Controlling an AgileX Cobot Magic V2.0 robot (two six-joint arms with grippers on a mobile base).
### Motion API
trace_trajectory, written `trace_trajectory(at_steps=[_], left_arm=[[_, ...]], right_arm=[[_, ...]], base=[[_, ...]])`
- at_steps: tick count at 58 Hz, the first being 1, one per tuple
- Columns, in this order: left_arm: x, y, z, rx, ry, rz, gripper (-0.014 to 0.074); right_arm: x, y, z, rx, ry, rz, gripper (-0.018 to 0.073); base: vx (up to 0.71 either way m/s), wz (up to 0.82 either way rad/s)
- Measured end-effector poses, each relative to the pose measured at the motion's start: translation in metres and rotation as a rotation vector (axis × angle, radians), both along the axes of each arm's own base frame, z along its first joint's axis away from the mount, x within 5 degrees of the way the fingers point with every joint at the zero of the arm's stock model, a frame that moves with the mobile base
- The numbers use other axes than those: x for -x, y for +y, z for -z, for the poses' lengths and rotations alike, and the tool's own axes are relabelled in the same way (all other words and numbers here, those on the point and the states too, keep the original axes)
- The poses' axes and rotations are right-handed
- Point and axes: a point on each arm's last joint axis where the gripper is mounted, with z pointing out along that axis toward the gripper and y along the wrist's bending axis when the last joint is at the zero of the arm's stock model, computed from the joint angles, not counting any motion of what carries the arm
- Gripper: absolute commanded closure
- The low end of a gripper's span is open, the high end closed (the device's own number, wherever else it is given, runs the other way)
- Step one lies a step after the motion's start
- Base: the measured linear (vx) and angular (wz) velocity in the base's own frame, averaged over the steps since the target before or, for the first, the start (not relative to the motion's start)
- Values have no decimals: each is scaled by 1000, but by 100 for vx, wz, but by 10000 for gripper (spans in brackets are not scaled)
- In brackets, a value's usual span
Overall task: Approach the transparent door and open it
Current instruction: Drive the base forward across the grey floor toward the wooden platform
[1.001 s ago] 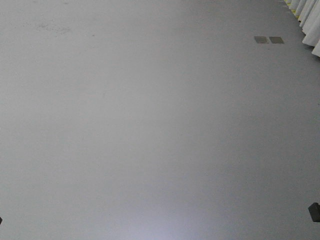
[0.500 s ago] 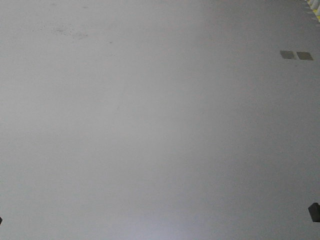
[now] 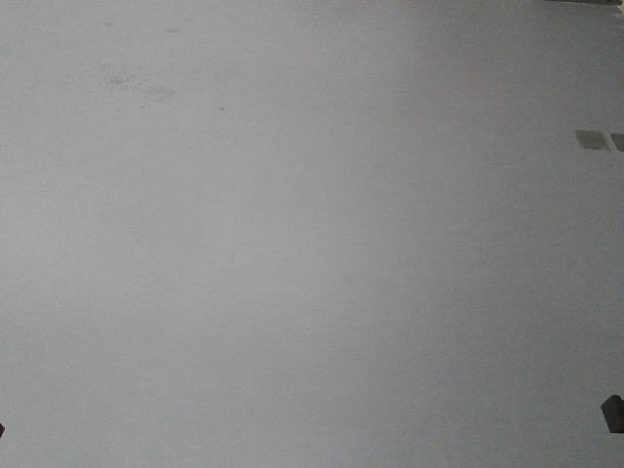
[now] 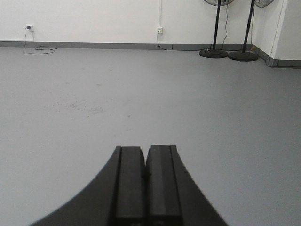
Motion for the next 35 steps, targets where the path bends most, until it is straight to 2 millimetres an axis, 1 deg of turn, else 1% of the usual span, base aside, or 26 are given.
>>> trace_trajectory(at_steps=[20, 35], left_arm=[[0, 0, 0, 0, 0, 0, 602], [0, 0, 0, 0, 0, 0, 602]], right_arm=[[0, 0, 0, 0, 0, 0, 564], [0, 0, 0, 0, 0, 0, 564]], base=[[48, 9], [51, 29]])
